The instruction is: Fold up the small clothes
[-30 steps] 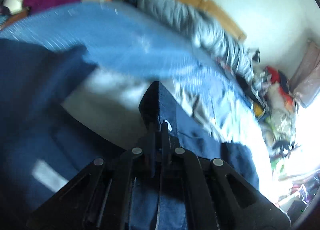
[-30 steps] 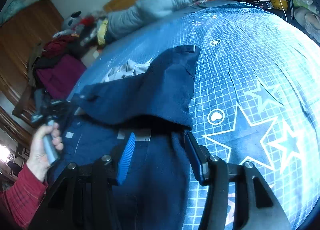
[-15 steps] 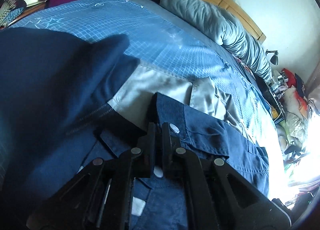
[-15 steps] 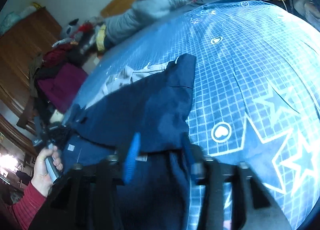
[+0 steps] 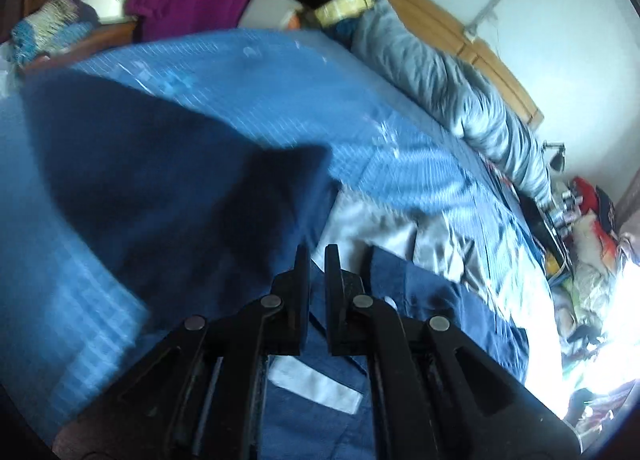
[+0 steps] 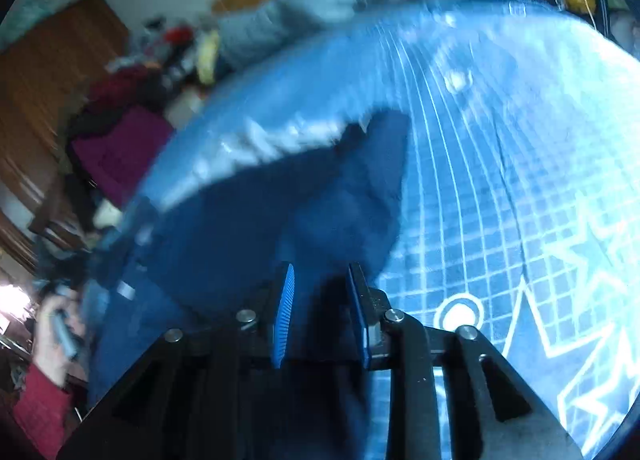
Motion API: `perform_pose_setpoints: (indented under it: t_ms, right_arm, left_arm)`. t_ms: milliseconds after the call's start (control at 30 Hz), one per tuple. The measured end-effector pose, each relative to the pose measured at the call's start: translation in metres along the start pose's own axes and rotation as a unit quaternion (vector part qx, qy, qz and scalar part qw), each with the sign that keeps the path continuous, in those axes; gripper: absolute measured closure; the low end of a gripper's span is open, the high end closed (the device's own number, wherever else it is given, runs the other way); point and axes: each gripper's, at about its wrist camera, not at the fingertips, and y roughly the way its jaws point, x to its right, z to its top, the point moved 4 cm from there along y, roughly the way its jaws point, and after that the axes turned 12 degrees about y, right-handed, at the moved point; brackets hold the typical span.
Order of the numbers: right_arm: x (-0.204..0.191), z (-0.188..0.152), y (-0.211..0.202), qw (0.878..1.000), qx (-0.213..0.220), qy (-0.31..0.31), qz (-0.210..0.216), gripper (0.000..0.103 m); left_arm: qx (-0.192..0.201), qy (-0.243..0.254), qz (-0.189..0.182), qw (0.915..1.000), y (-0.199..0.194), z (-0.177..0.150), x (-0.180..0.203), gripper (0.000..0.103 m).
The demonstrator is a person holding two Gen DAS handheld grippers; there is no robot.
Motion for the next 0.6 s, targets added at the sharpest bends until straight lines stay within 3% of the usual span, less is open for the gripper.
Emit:
perform_pose_setpoints:
  t_ms: [33, 100, 200, 300, 400, 433, 500, 600]
  right_arm:
    - [0.002, -0.001, 0.011, 1.0, -0.018, -0.006, -0.017, 0.081]
    - [-0.011, 0.009, -0.001, 0.999, -0.01, -0.034, -0.008, 0.078]
    - [-0.025, 0.042, -0.025, 0.997, 0.047, -0.057, 0.015, 0.076]
    - [-0.022, 0.085, 0.001, 0.997, 0.054, -0.06, -0.016, 0.071]
    - [-0.013, 0.104, 0.061, 0.994, -0.022, -0.074, -0.072, 0.073]
    - [-0.017, 0.106, 0.064, 0.992, -0.007, -0.097, -0.075, 0.074]
    - [-0.024, 0.111, 0.054, 0.99, -0.01, -0.104, -0.091, 0.07]
    - [-0.046, 0.102, 0.01, 0.993, 0.035, -0.099, -0.059, 0.07]
  left_arm:
    - [0.009, 0.0, 0.015, 0.9998, -0.008, 0.005, -0.007, 0.095]
    - [0.027, -0.005, 0.043, 0.9987, -0.026, 0.014, -0.032, 0.082]
    - [0.043, -0.011, 0.102, 0.9938, -0.049, 0.019, -0.076, 0.058]
    - [0.035, -0.046, 0.128, 0.9901, -0.057, 0.014, -0.113, 0.057]
    - [0.029, -0.061, 0.145, 0.9872, -0.062, 0.005, -0.133, 0.057]
    - [0.026, -0.06, 0.147, 0.987, -0.062, 0.004, -0.137, 0.057]
    - [0.021, -0.058, 0.144, 0.9876, -0.064, -0.001, -0.145, 0.057]
    - [0.014, -0.054, 0.141, 0.9885, -0.06, -0.007, -0.149, 0.057]
